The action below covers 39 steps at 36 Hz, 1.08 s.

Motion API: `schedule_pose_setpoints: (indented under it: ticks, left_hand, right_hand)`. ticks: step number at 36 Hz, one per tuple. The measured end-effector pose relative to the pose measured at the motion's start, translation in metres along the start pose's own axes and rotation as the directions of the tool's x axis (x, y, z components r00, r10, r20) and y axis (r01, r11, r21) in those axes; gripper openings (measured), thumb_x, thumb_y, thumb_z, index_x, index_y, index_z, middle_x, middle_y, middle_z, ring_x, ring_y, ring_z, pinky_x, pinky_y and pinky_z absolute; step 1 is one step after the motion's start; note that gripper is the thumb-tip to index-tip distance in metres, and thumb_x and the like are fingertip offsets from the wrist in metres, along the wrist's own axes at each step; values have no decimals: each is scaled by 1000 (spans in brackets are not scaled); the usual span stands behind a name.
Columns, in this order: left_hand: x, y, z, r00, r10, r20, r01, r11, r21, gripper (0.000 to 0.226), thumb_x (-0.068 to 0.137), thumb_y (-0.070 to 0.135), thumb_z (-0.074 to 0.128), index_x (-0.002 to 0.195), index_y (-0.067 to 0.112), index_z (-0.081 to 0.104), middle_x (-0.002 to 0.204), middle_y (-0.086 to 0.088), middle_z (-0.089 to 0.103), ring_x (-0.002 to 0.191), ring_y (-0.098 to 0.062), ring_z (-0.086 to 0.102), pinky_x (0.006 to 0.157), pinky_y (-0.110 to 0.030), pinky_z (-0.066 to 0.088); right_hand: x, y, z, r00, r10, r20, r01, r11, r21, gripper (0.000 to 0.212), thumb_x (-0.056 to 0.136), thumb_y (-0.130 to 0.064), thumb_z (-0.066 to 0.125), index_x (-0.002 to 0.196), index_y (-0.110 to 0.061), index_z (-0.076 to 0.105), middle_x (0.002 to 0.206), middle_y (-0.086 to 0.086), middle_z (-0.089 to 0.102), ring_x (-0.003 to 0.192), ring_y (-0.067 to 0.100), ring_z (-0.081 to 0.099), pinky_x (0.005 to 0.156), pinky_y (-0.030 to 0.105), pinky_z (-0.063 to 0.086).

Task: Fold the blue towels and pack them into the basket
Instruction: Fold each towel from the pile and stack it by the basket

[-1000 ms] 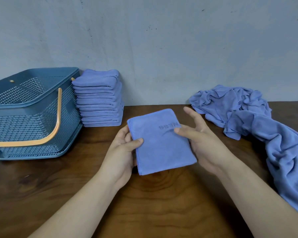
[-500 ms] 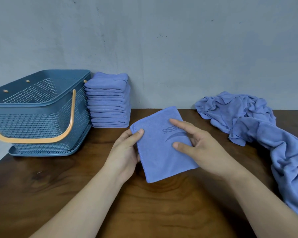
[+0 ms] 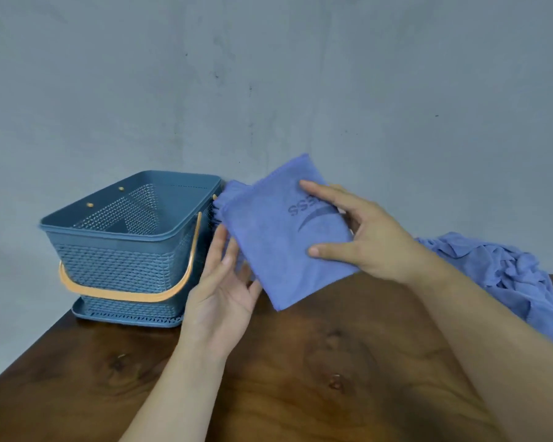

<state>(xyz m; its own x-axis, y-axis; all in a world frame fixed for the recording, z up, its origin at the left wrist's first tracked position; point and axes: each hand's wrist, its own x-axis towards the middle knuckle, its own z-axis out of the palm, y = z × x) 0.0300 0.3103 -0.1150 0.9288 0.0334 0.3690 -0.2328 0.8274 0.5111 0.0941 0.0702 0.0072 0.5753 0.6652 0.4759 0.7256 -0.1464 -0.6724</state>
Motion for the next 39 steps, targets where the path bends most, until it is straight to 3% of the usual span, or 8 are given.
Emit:
schedule_pose_setpoints:
  ticks: [5, 9, 15, 21, 26, 31, 35, 39]
  left_hand:
    - [-2, 9, -9, 998, 68, 2, -67, 986, -153, 61, 97, 13, 71, 152, 34, 58, 165, 10, 47, 150, -22, 49, 111, -51, 49]
    - [0, 3, -20, 992, 43, -119, -62, 986, -157, 52, 102, 11, 61, 151, 28, 61, 160, 5, 54, 145, -28, 54, 107, -52, 53]
    - [-1, -2, -28, 978, -23, -205, -1, 994, -113, 48, 98, 13, 64, 144, 26, 65, 155, 2, 59, 138, -28, 62, 97, -47, 60]
    - [-1, -6, -26, 981, -88, -170, 82, 996, -45, 40, 96, 16, 72, 133, 29, 74, 154, 1, 60, 136, -27, 63, 91, -44, 60]
    - [-3, -12, -23, 982, -122, -146, 123, 992, -1, 44, 94, 17, 78, 136, 25, 71, 154, -3, 60, 133, -30, 65, 90, -45, 60]
    - [-5, -14, -21, 982, -152, -113, 157, 987, 41, 41, 98, 17, 73, 138, 24, 69, 155, -7, 58, 133, -31, 64, 91, -46, 59]
    - [-5, -13, -19, 981, -161, -105, 169, 983, 74, 42, 98, 20, 75, 139, 24, 68, 155, -7, 59, 134, -31, 64, 93, -46, 59]
    - [-6, -14, -17, 979, -170, -111, 182, 977, 111, 44, 99, 23, 75, 141, 23, 66, 154, -8, 59, 132, -31, 65, 92, -46, 58]
  right_hand:
    - [81, 5, -1, 982, -28, -189, 77, 964, 256, 85, 85, -12, 89, 157, -33, 49, 156, -8, 55, 143, 16, 54, 111, 32, 50]
    - [149, 44, 14, 909, 210, -359, -35, 899, 437, 85, 81, -7, 88, 154, -31, 51, 152, -3, 58, 134, 15, 62, 108, 40, 55]
    - [186, 99, 58, 717, 692, -88, -590, 669, 453, 82, 93, -10, 75, 163, -30, 37, 119, -7, 66, 96, 10, 69, 58, 23, 59]
    - [187, 107, 51, 705, 705, -71, -600, 647, 470, 76, 89, -10, 69, 157, -34, 46, 130, -8, 66, 96, 7, 68, 61, 19, 57]
    - [185, 106, 43, 734, 678, -32, -565, 637, 524, 67, 91, -5, 60, 156, -16, 47, 95, -4, 59, 69, 4, 55, 57, 17, 49]
    - [179, 97, 50, 734, 665, -137, -653, 747, 125, 59, 91, -36, 77, 146, -38, 54, 119, -14, 62, 97, 7, 64, 62, 25, 55]
    - [185, 96, 46, 813, 528, -245, -572, 645, -507, 77, 91, -70, 60, 159, -39, 41, 160, 1, 45, 138, 29, 53, 103, 40, 51]
    - [199, 93, 45, 943, 286, -169, -327, 709, -625, 63, 100, -55, 57, 159, -37, 43, 166, 2, 37, 149, 31, 37, 119, 46, 37]
